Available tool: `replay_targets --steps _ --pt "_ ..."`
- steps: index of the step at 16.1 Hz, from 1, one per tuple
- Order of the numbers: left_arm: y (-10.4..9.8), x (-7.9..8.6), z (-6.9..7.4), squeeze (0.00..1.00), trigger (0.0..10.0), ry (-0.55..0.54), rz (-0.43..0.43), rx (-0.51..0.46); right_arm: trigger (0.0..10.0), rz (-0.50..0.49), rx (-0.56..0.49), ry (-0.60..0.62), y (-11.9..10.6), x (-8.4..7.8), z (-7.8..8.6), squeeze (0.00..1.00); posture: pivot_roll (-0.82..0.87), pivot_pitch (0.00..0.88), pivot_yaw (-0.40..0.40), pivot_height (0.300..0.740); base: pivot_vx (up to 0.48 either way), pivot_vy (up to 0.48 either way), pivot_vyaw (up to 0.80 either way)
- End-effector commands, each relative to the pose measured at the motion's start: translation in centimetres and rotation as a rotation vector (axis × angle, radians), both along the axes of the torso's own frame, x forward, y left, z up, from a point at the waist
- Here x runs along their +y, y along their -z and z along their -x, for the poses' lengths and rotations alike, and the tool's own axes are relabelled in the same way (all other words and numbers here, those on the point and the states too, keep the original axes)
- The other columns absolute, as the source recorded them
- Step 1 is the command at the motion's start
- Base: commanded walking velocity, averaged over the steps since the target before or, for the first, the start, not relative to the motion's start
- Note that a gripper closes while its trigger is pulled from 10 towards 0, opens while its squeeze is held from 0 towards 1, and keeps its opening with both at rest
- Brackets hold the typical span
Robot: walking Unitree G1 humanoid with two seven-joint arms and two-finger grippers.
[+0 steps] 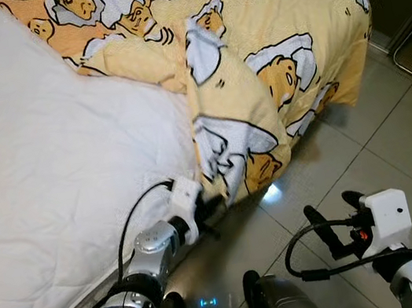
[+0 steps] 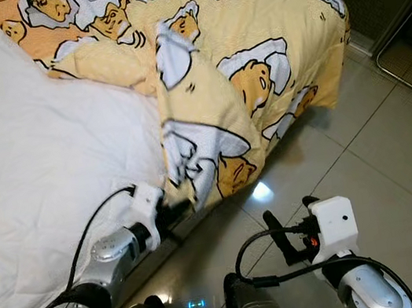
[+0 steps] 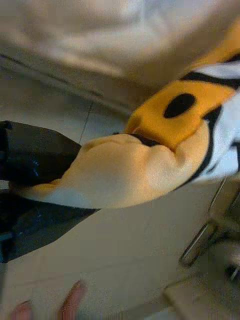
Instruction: Clean up the room
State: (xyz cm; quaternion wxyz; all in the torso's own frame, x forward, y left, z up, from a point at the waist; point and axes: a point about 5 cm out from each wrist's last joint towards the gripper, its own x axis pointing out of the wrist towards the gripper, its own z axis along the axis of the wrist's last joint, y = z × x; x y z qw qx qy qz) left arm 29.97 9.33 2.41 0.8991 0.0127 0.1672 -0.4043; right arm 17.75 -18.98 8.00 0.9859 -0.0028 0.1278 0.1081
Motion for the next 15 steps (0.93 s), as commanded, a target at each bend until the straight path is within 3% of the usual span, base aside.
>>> replay_targets --steps 1,5,7,9,15 --pt "0.6 -0.6 0.9 0.00 0.0 0.079 -0.009 0.018 10.0 0.004 0.017 0.011 0.1 -0.7 0.2 0.45 -0.17 0.193 -0.050 0.736 0.000 0.000 0.00" --pt "-0.1 -2.4 1.3 0.00 0.0 0.259 0.064 0.030 10.0 0.003 0.011 -0.014 -0.1 -0.7 -0.2 0.45 -0.17 0.191 -0.053 0.736 0.000 0.000 0.00" --pt "0.0 -2.5 1.6 0.00 0.0 0.287 0.071 0.036 10.0 0.003 0.011 -0.017 -0.1 -0.7 -0.2 0.45 -0.17 0.190 -0.054 0.736 0.000 0.000 0.00" --pt "0.2 -3.8 2.9 0.00 0.0 0.440 0.106 0.057 10.0 -0.005 0.006 -0.034 -0.3 -0.5 -0.4 0.45 -0.18 0.186 -0.052 0.736 0.000 0.000 0.00" --pt "0.1 -4.4 3.7 0.00 0.0 0.549 0.154 0.089 10.0 -0.033 0.036 -0.089 0.1 0.4 0.1 0.45 -0.17 0.186 -0.049 0.736 0.000 0.000 0.00"
